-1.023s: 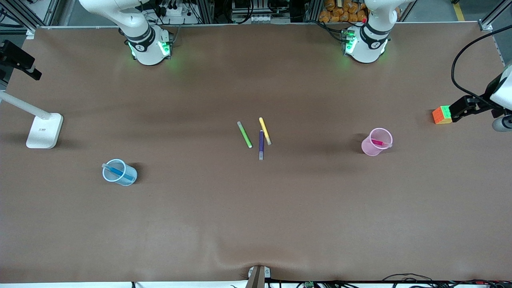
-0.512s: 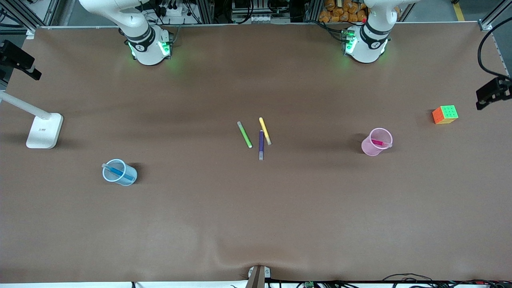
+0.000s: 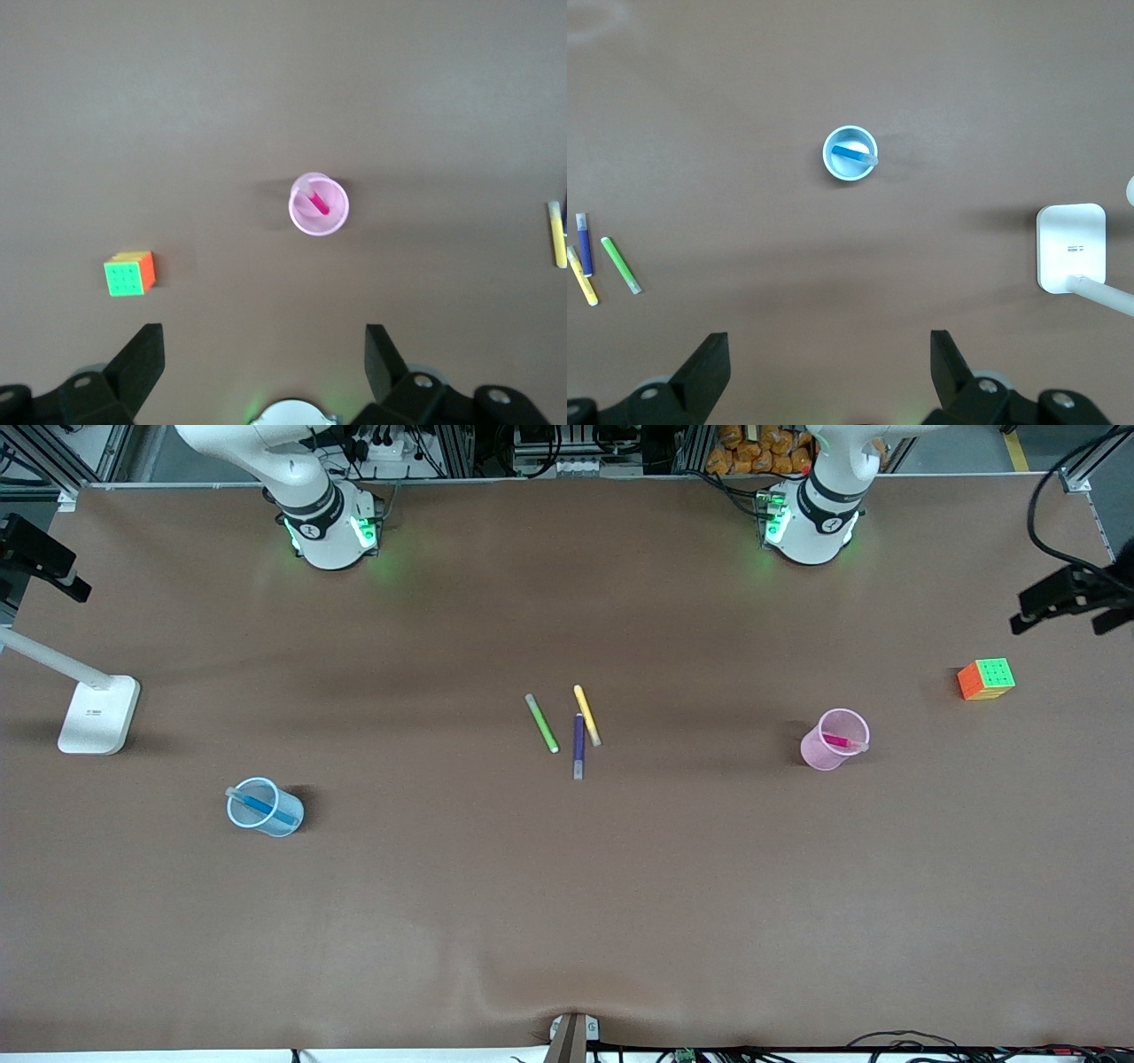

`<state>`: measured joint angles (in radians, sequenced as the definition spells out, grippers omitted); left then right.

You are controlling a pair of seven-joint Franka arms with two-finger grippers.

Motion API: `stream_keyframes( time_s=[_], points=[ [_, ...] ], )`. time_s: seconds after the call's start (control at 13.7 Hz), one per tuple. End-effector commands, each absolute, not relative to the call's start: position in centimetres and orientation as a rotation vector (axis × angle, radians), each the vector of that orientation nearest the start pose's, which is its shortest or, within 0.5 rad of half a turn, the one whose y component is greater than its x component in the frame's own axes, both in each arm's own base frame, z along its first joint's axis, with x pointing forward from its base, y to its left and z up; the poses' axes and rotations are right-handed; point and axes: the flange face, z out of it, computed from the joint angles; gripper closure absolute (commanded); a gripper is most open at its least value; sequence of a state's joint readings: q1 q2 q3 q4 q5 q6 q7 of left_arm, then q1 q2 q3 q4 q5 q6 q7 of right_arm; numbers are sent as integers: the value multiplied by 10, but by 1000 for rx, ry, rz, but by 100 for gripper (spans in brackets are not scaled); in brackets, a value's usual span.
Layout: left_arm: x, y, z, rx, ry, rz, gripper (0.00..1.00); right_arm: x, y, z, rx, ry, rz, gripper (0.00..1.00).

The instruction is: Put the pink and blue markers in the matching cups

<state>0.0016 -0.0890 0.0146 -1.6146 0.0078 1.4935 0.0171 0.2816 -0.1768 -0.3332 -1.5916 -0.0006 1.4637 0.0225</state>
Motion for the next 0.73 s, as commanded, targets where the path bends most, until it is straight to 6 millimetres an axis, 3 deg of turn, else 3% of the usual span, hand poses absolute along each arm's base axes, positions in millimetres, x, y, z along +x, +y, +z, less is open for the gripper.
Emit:
stream_keyframes(
  time_s=[0.0,0.22,0.44,0.66],
  points=[
    [495,2,648,-3136,-29,46,0,482,-46,698,-3090,114,-62,0],
    [497,-16,656,-3083,-53,4,0,482,-46,698,-3090,114,-62,0],
    [511,-14,671,-3085,-60,-38,0,482,-46,698,-3090,114,-62,0],
    [515,-16,670,-3079,-55,-13,0,482,-46,698,-3090,114,-57,0]
  ],
)
